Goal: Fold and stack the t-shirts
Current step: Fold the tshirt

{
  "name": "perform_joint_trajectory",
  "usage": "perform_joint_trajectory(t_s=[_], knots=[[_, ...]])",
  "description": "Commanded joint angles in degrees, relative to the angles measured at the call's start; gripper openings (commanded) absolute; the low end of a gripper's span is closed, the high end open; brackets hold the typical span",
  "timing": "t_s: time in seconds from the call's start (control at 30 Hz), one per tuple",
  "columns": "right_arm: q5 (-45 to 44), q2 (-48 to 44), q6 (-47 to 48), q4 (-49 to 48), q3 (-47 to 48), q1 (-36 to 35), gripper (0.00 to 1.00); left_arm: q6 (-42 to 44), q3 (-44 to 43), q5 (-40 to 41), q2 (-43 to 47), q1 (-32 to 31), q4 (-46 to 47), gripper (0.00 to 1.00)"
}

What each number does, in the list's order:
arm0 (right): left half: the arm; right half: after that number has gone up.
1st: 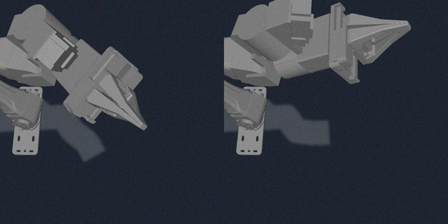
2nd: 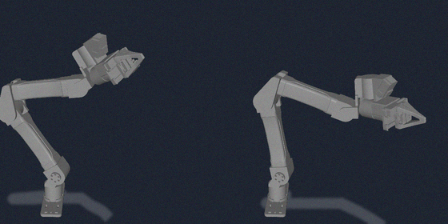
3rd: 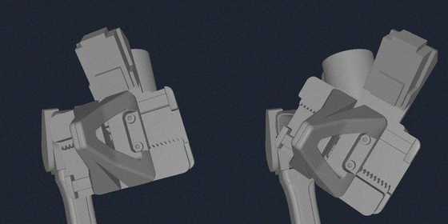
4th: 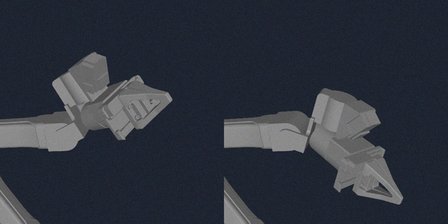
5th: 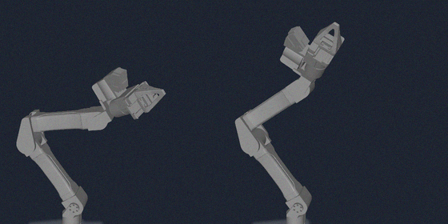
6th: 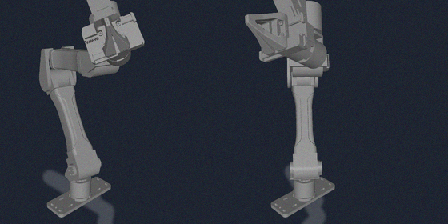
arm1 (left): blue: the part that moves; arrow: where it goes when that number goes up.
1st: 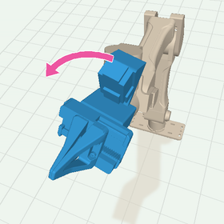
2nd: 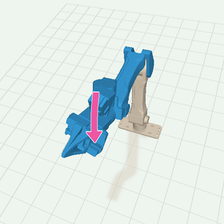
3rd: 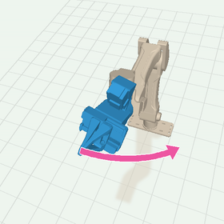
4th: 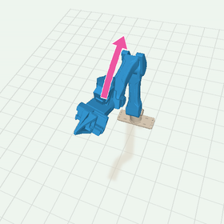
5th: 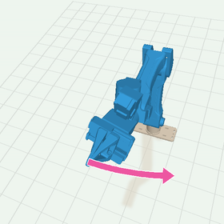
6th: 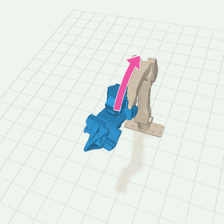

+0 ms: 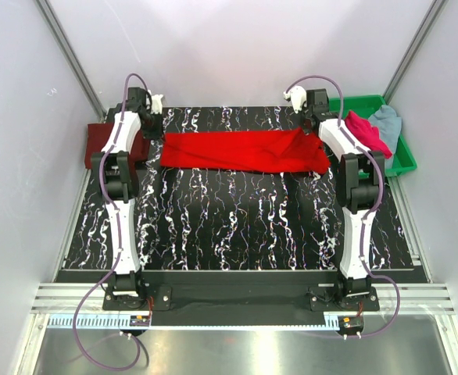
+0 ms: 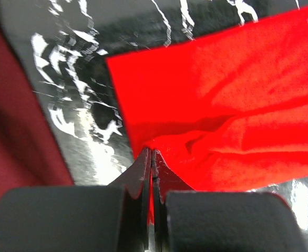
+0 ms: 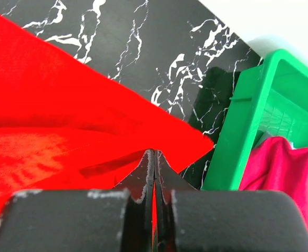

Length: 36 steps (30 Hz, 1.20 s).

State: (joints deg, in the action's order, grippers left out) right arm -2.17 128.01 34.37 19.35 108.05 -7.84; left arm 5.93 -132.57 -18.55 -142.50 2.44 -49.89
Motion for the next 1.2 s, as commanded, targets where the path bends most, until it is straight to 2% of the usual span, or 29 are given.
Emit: perform_joint_trajectory(t_s=[0.0, 0.03, 0.13, 0.2, 0.3, 0.37, 0.47, 0.77, 1.17], knots=[[-1.3, 0.0, -0.4, -3.8, 4.1, 0.4, 0.0, -0.7, -3.4, 3.6, 1.1, 0.2, 3.2, 0.06], [-1.3, 0.1, -0.4, -4.0, 4.2, 0.4, 0.0, -0.7, -3.6, 4.7, 1.1, 0.2, 3.7, 0.2], [-2.0, 0.9, -0.1, -4.8, 4.4, 0.4, 0.0, -0.5, -4.8, 7.8, 1.7, -0.3, 4.2, 0.33], [-2.0, 1.3, -0.1, -4.9, 4.9, 0.4, 0.0, 0.1, -4.7, 7.8, 3.4, -0.8, 4.0, 0.38], [-1.7, 1.6, -0.6, -4.8, 5.4, 0.5, 0.0, -0.9, -0.3, 3.8, 7.2, -1.2, 3.1, 0.4], [-1.6, 2.1, -0.8, -4.7, 5.9, 0.3, 0.0, -2.8, 3.4, -2.4, 9.9, -1.8, 2.6, 0.4], [-1.7, 2.6, -0.8, -5.0, 6.3, 0.3, 0.0, -4.3, 8.3, -6.7, 10.7, -2.7, 1.6, 0.4], [-2.3, 4.6, 0.3, -6.3, 7.2, 0.2, 0.0, -5.1, 10.0, -7.4, 5.4, -4.7, -0.1, 0.4], [-2.8, 9.5, 0.6, -8.2, 11.9, 0.5, 0.0, -7.4, 10.4, -6.6, 2.9, -5.0, 0.7, 0.41]])
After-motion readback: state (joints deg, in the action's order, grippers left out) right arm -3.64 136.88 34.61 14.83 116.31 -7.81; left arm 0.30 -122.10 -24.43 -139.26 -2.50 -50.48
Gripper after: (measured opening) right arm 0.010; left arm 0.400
